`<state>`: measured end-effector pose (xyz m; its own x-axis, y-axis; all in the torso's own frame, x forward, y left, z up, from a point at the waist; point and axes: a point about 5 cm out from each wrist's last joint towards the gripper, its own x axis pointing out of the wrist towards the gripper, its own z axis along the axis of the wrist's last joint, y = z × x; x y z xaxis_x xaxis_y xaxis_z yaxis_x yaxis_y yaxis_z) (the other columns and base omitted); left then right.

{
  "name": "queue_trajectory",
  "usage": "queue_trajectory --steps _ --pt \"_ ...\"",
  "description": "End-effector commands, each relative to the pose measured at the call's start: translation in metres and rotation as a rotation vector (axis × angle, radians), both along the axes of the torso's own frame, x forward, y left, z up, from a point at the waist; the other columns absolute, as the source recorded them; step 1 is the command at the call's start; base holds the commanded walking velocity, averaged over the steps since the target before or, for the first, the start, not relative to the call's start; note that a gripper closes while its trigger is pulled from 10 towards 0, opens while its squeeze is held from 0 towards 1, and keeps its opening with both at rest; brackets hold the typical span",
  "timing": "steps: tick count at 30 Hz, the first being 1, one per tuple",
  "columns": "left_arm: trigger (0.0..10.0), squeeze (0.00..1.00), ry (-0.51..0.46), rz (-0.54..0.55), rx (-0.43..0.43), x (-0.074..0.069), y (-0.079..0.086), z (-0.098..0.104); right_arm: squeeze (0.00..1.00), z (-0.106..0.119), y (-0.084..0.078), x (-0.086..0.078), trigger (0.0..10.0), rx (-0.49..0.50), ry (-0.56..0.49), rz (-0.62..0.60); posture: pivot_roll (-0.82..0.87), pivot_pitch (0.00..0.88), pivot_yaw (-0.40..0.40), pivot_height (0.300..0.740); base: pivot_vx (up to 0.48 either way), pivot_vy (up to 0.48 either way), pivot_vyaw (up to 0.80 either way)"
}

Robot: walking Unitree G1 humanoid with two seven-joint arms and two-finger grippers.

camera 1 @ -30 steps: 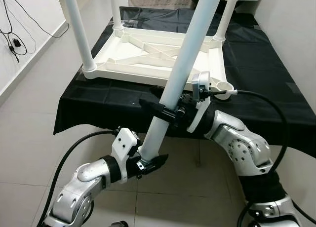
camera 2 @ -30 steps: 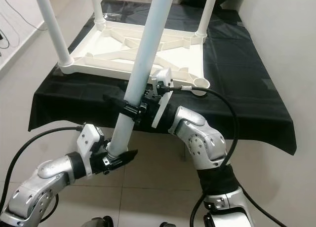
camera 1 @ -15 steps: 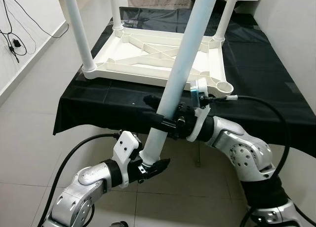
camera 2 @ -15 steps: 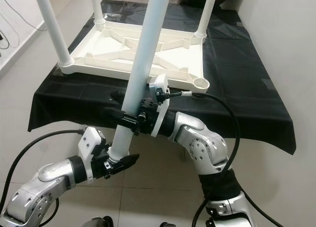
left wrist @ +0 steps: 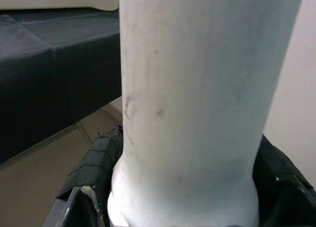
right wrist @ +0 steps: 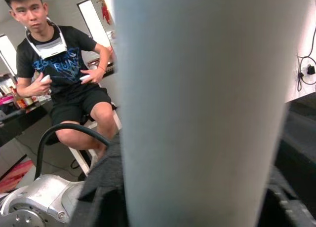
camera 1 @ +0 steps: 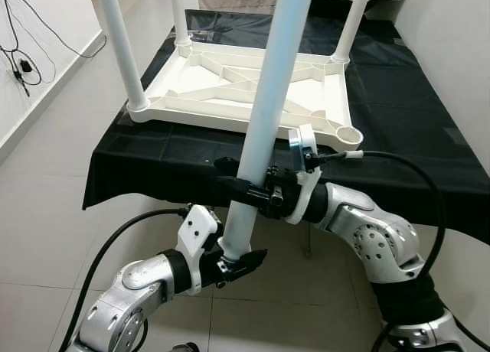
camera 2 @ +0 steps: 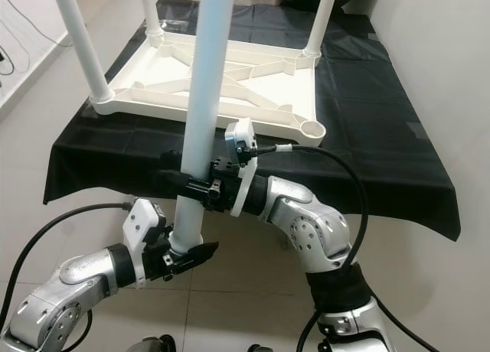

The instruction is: Building children table

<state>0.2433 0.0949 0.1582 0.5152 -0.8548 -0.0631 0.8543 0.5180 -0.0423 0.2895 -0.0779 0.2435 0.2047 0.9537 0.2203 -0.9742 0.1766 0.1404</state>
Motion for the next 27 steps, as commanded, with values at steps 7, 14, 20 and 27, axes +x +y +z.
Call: queue_trajectory --steps 7,14,20,27 --pt "10.0 0.00 0.038 -0.047 -0.004 -0.0077 -0.0063 -0.0033 0.00 0.0016 0.0034 -0.0050 0.0 0.005 -0.009 0.039 0.08 0.181 -0.038 0.740 0.000 0.000 0.00" --pt "10.0 0.00 0.076 -0.032 0.013 -0.0079 -0.0042 -0.0083 0.00 0.0010 0.0037 -0.0046 0.0 0.006 -0.011 0.039 0.08 0.181 -0.036 0.740 0.000 0.000 0.00" --pt "10.0 0.00 0.079 -0.038 0.015 -0.0084 -0.0038 -0.0087 0.00 -0.0014 0.0038 -0.0038 2.0 -0.007 -0.007 0.030 0.08 0.180 -0.037 0.740 0.000 0.000 0.00" --pt "10.0 0.00 0.077 -0.050 0.023 -0.0100 -0.0035 -0.0089 0.64 -0.0026 0.0037 -0.0043 10.0 -0.022 -0.016 0.035 0.08 0.181 -0.038 0.740 0.000 0.000 0.00"
